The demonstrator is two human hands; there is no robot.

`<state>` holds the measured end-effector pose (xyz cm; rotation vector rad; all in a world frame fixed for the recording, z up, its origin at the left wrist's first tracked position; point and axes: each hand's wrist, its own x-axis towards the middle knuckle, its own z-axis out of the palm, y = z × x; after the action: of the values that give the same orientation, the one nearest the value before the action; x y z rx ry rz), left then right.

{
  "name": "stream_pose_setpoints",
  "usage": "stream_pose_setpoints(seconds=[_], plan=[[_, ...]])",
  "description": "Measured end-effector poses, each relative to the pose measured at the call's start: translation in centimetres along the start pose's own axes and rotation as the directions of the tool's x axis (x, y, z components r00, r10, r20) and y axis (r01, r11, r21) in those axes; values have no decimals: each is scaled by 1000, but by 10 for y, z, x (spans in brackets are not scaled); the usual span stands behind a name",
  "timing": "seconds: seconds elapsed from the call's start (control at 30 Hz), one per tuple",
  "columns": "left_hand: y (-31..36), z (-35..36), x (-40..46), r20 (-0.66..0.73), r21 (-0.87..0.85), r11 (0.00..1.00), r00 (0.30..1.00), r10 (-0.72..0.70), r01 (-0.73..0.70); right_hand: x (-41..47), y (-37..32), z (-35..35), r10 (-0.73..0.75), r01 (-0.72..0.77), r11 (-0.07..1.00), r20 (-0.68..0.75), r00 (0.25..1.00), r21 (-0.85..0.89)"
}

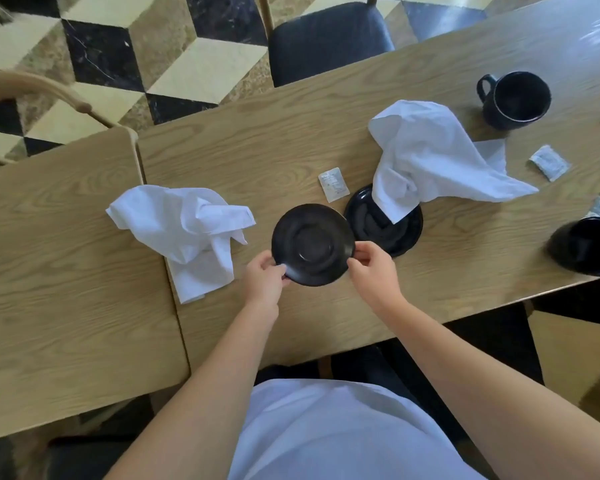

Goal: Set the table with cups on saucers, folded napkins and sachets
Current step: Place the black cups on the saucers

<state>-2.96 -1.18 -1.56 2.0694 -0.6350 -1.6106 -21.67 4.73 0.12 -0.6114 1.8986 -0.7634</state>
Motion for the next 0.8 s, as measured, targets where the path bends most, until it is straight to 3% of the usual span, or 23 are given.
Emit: stream_pose_setpoints(seconds=[0.17, 0.27, 0.57, 0.8], plan=[[-5, 56, -41, 233, 170, 977, 969, 85, -127, -24, 46, -75, 82, -65, 986, -114, 990, 151], [-16, 96, -66, 342, 239, 958, 937, 68, -157, -38, 73, -115, 149, -110, 971, -177, 973, 213], [-45, 182, -100, 456, 474, 850, 890, -12, -231, -73, 140, -177, 333, -203, 897, -300, 894, 392], [-54, 222, -101, 490, 531, 805, 871, -36, -266, -68, 166, -195, 416, -213, 831, -321, 851, 514]])
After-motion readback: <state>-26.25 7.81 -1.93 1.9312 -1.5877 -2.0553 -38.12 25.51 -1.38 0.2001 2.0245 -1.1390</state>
